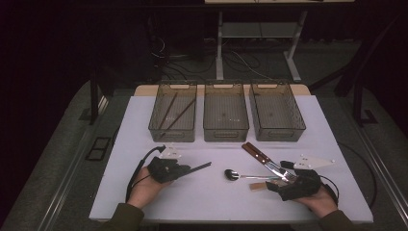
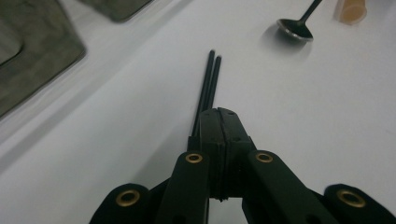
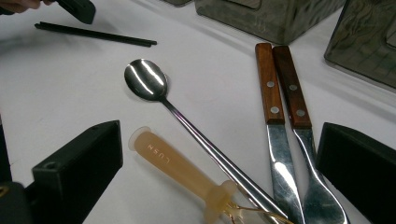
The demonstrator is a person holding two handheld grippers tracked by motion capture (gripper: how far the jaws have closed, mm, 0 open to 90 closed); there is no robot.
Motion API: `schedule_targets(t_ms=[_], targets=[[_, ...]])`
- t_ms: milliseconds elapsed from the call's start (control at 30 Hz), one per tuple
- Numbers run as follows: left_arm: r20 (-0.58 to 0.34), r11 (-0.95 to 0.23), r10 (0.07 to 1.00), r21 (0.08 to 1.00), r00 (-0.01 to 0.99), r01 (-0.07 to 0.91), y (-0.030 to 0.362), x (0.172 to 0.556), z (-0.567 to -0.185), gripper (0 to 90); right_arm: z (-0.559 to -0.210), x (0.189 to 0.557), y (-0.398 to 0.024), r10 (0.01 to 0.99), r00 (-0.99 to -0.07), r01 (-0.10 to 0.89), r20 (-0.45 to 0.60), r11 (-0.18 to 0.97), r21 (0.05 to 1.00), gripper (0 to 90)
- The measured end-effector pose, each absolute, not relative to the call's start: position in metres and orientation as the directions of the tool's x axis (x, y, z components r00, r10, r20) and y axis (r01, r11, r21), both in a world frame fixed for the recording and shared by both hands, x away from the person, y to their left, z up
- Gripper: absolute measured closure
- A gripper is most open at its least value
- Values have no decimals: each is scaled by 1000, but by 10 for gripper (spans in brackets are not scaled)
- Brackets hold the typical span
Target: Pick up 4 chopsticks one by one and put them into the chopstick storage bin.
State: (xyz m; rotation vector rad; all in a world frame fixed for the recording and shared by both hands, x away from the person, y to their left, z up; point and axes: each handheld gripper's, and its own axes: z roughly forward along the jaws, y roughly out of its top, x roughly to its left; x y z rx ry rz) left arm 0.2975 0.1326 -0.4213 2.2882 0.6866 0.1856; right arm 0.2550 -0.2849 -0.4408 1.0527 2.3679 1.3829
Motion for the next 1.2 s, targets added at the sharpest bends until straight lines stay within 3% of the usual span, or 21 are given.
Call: schedule_targets(t_ms=[500, 1200], targets=[[-50, -629, 511, 659, 858, 413, 77, 323, -438, 899, -440, 254, -285, 666, -725, 478, 175, 304, 824, 5], [-28, -628, 535, 655, 844, 420, 72, 338, -443, 899, -440, 254, -286, 665, -726, 478, 175, 304, 824, 5]])
